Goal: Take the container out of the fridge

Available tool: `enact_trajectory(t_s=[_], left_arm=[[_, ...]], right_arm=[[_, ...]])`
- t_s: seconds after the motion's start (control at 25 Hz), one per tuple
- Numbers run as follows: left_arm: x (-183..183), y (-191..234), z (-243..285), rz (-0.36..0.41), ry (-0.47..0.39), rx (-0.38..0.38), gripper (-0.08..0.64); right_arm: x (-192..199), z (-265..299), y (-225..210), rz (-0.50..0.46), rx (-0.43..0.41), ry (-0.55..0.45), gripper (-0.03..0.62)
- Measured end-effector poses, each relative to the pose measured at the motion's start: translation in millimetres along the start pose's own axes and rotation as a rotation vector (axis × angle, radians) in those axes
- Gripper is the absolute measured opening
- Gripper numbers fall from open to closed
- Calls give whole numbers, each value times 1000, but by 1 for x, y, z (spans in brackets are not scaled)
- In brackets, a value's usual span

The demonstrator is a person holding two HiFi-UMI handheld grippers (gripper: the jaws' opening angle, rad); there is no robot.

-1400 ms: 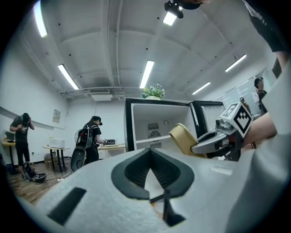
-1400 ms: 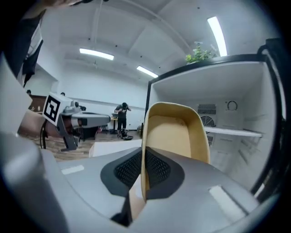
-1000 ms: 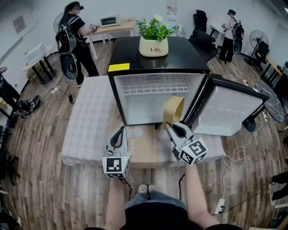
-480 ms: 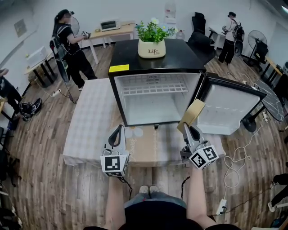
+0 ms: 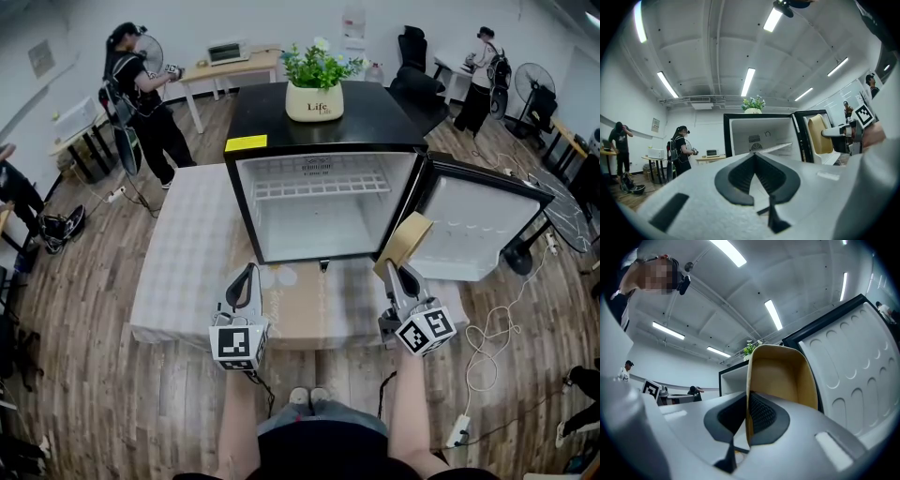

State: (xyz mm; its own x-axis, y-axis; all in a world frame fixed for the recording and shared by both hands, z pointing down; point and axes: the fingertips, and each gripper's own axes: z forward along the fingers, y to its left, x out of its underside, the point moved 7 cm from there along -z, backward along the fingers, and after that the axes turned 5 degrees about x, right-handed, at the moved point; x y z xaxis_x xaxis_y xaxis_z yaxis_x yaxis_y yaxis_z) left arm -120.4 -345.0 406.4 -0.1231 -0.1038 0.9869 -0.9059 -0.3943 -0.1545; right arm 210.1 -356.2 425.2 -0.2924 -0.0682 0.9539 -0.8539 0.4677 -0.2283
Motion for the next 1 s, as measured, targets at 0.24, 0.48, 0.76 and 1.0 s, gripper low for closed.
enact_trajectory(t_s=[0.24, 0.48, 0.76, 1.0], left_arm=[[-1, -2, 5, 3, 1, 7, 5], [1, -3, 7, 1, 6, 13, 5], [2, -3, 11, 0, 8, 17, 5], [4, -3, 14, 2, 9, 20, 5]], right_arm=[[1, 1, 0, -7, 1, -1, 12], [3, -1, -1, -3, 8, -2, 12], [5, 0, -2, -7, 11, 6, 12], [6, 3, -2, -10, 7, 4, 12]])
